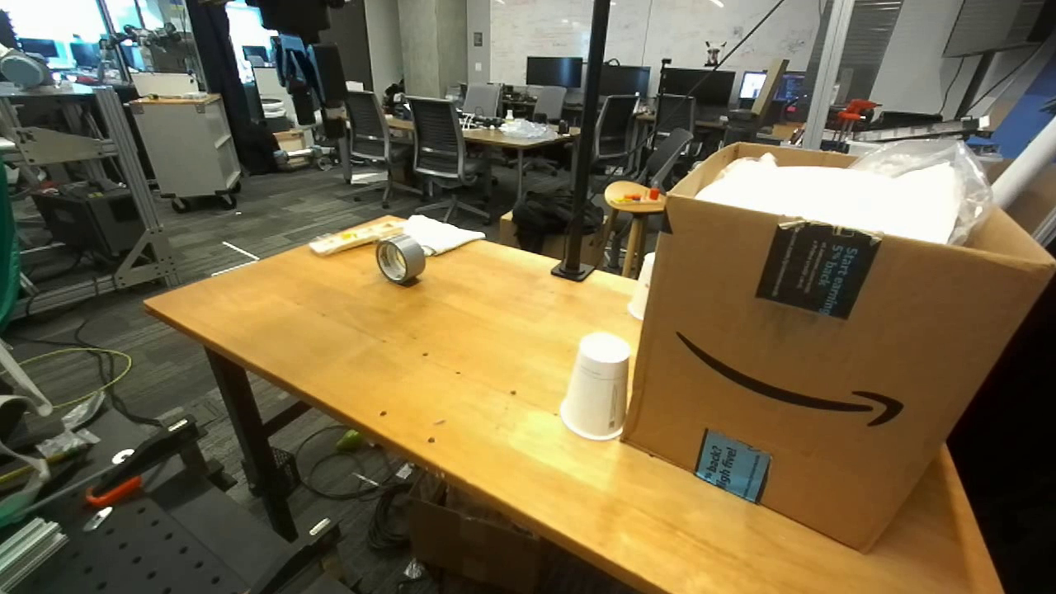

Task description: Roll the grey masking tape to the right

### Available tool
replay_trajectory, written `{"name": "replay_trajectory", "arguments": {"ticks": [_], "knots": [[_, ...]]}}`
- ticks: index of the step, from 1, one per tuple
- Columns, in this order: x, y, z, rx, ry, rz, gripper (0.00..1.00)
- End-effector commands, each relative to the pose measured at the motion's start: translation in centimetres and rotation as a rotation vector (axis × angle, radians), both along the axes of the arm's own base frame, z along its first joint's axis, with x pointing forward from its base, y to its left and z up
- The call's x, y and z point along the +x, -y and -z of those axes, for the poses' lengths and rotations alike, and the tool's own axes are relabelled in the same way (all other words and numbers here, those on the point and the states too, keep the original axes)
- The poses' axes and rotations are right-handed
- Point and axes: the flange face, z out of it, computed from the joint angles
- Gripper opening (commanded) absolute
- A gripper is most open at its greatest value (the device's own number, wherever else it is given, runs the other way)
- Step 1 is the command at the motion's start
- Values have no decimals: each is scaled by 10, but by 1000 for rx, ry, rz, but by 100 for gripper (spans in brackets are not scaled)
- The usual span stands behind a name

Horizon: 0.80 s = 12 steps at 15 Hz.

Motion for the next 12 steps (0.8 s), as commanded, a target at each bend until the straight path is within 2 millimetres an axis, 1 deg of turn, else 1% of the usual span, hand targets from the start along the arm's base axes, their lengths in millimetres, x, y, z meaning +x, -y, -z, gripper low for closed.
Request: {"name": "replay_trajectory", "arguments": {"ticks": [1, 3, 7, 12], "knots": [[49, -46, 10, 47, 38, 24, 100], [69, -70, 22, 54, 51, -5, 100], [107, -111, 46, 55, 61, -110, 100], [153, -152, 72, 56, 68, -244, 100]]}}
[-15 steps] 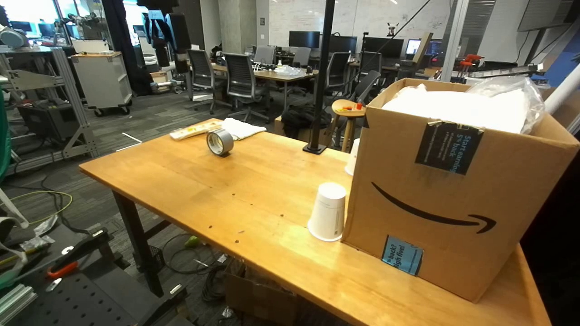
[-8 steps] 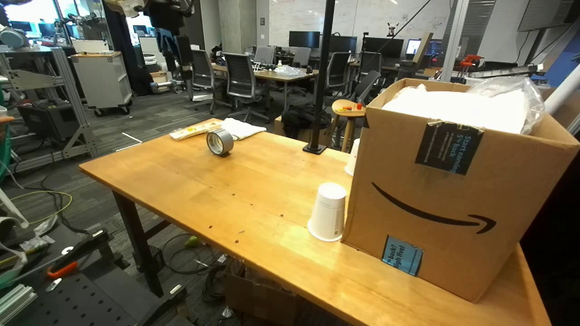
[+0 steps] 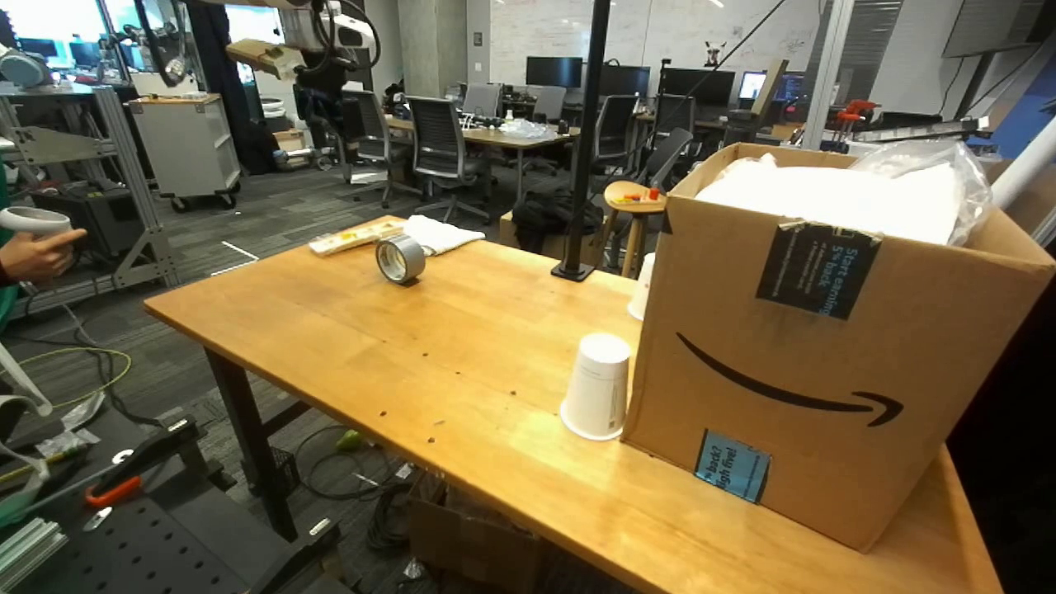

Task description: Roll the grey masking tape to the right

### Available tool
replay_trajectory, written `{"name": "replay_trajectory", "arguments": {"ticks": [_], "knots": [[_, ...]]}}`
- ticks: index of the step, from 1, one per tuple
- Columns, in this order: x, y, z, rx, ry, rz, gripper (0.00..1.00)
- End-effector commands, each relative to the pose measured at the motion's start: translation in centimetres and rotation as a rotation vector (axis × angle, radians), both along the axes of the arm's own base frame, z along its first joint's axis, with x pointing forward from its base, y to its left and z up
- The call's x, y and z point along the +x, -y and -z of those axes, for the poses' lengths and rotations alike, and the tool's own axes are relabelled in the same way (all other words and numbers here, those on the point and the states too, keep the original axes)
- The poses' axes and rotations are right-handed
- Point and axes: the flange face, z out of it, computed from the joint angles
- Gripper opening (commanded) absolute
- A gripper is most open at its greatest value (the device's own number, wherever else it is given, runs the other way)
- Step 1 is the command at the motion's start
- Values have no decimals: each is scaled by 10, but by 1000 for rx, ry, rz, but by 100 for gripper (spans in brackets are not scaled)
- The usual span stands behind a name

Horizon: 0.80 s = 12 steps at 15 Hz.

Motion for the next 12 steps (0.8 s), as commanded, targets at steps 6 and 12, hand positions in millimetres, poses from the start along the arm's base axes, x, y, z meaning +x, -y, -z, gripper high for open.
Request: {"name": "replay_trajectory", "arguments": {"ticks": [6, 12], "knots": [[75, -54, 45, 32, 18, -184, 100], [87, -65, 93, 46, -39, -225, 100]]}}
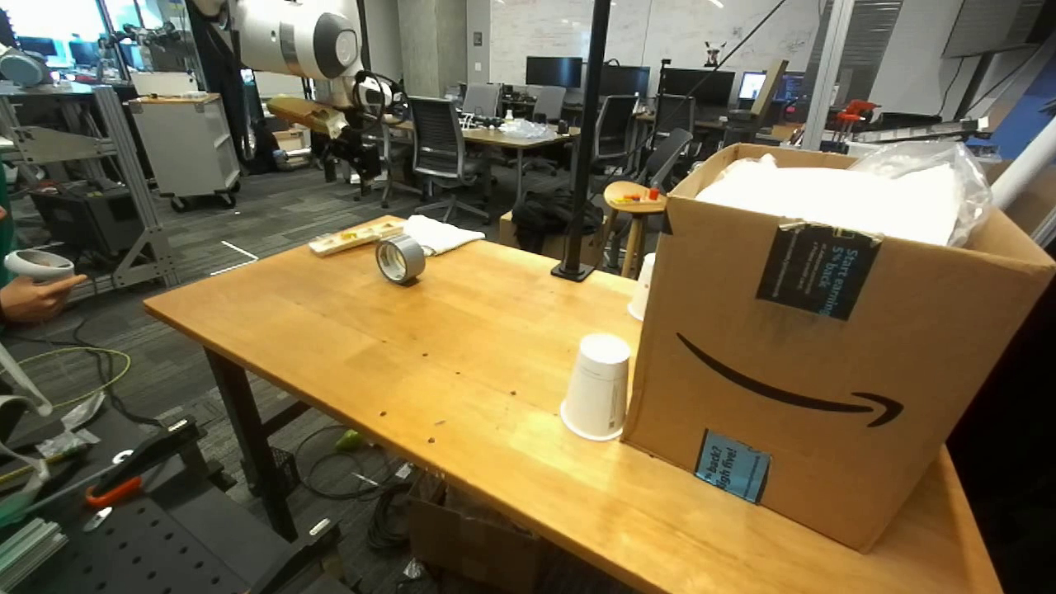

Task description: Roll the grey masking tape to the right

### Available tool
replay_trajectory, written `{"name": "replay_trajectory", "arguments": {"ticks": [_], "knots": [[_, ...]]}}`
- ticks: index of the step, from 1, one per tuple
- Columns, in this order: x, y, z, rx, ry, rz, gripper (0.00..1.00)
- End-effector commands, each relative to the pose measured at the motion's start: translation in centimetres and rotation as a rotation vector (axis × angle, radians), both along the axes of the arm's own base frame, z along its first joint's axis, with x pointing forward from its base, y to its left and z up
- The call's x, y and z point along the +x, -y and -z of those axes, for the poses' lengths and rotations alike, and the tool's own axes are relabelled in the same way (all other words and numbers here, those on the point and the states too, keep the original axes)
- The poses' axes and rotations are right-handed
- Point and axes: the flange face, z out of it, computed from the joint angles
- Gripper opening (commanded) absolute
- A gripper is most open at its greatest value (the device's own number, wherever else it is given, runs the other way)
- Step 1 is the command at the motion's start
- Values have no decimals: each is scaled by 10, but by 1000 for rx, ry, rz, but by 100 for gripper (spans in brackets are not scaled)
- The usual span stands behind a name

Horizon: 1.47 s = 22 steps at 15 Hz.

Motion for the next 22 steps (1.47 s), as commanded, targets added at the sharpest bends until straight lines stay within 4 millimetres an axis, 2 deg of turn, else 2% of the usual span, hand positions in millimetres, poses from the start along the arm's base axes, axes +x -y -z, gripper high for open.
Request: {"name": "replay_trajectory", "arguments": {"ticks": [1, 6, 11, 18, 22], "knots": [[15, -8, 17, 21, -25, -29, 100], [23, -10, 47, 60, -69, -40, 100], [24, -3, 76, 95, -116, -55, 100], [29, 19, 88, 98, -117, -89, 100], [33, 39, 89, 89, -118, -80, 100]]}}
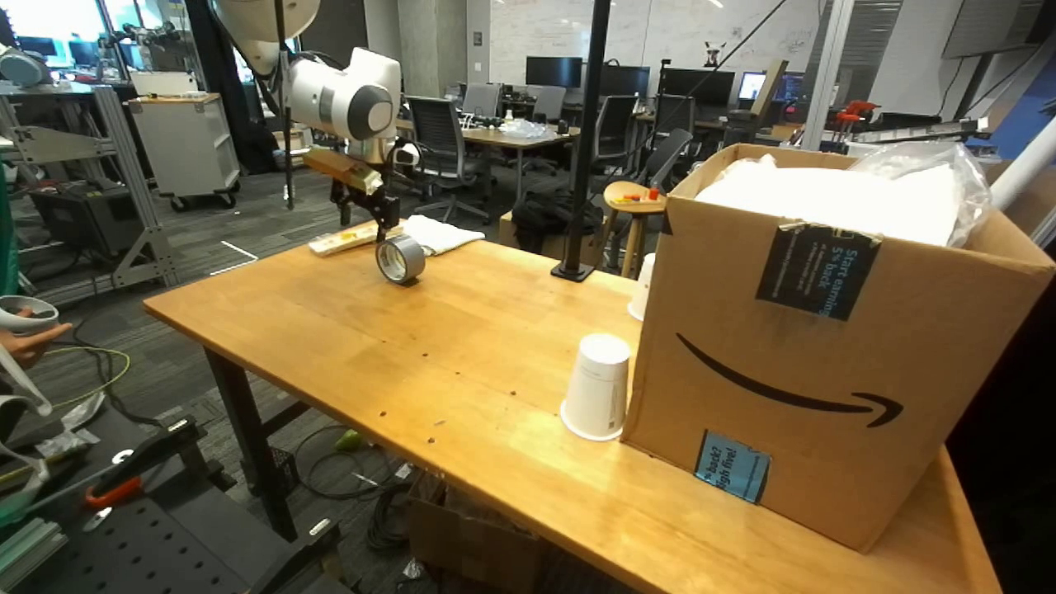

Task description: Roll the grey masking tape to the right

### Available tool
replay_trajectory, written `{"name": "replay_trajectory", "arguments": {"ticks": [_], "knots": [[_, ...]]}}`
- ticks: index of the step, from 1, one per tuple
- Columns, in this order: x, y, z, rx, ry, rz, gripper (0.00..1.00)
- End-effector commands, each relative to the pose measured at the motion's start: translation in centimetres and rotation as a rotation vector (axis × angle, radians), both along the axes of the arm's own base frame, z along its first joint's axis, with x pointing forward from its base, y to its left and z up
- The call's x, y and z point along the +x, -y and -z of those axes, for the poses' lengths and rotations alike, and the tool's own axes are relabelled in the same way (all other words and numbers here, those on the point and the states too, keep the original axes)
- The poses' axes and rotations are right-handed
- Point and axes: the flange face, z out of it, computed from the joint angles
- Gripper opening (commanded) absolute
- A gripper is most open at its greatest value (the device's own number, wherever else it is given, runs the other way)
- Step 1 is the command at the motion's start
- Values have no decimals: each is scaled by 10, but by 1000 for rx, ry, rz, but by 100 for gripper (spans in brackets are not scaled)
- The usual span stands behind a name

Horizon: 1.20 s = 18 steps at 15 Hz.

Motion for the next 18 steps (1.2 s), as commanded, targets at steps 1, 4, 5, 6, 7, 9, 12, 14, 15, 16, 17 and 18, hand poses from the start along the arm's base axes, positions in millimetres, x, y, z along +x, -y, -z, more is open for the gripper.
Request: {"name": "replay_trajectory", "arguments": {"ticks": [1, 4, 5, 6, 7, 9, 12, 14, 15, 16, 17, 18], "knots": [[5, 17, -2, 16, -7, 0, 100], [5, 30, 1, 16, -15, 21, 100], [5, 33, 2, 18, -18, 28, 100], [5, 36, 3, 19, -22, 33, 100], [5, 39, 4, 18, -24, 37, 100], [3, 42, 6, 19, -30, 43, 100], [1, 43, 4, 24, -36, 46, 100], [-1, 43, 3, 20, -38, 44, 100], [-2, 45, 0, 17, -33, 44, 100], [-2, 46, -2, 13, -32, 43, 100], [-3, 49, -7, 2, -25, 38, 100], [-4, 51, -11, -4, -21, 35, 100]]}}
